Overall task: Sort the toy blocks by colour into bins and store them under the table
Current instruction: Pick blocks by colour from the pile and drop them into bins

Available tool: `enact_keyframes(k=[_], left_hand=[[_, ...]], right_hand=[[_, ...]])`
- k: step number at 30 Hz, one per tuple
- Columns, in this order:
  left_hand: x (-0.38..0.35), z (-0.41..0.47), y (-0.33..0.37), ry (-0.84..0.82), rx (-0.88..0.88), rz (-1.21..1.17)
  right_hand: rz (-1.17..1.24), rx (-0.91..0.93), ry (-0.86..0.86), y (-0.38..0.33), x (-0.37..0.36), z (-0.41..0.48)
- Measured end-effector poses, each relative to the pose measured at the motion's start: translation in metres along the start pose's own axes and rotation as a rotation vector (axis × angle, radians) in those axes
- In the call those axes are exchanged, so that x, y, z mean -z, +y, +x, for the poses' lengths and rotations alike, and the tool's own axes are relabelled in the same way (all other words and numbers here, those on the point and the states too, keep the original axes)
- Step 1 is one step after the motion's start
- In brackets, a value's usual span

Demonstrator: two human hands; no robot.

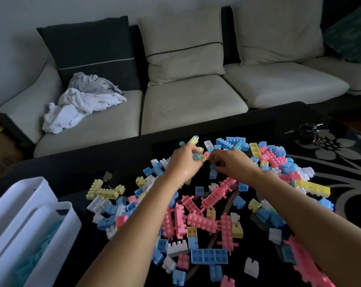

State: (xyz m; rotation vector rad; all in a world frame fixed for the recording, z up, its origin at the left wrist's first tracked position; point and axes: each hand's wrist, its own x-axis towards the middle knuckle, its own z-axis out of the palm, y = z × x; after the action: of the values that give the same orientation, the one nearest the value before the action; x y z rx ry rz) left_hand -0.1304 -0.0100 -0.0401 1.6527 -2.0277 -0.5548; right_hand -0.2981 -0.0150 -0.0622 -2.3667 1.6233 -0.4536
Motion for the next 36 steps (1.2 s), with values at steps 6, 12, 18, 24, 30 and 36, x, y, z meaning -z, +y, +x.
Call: enact_keyframes(k=[6,12,18,24,30,36], left_hand=[[0.037,0.056,-0.018,0.135,0.304,-0.268],[0.016,0.094,-0.05,-0.055,0.21,0.222],[0.008,0.097,-0.049,-0.267,0.196,0.277],[0.01,0.082,-0.047,-0.291,0.127,0.309],[0.01,0.071,-0.038,-0.322,0.118,0.392],[0.028,0.057,-0.032,-0.184,0.111,0.307]], right_hand=[[0.004,0.017,0.0,0.005,-0.004,0.002],[0.034,0.007,0.011,0.01,-0.011,0.007],[0.05,0.015,0.012,0.014,-0.013,0.009],[0.037,0.021,0.02,0.014,-0.014,0.008],[0.055,0.047,0.042,0.016,-0.014,0.004],[0.157,0.027,0.197,0.017,-0.01,-0.002]])
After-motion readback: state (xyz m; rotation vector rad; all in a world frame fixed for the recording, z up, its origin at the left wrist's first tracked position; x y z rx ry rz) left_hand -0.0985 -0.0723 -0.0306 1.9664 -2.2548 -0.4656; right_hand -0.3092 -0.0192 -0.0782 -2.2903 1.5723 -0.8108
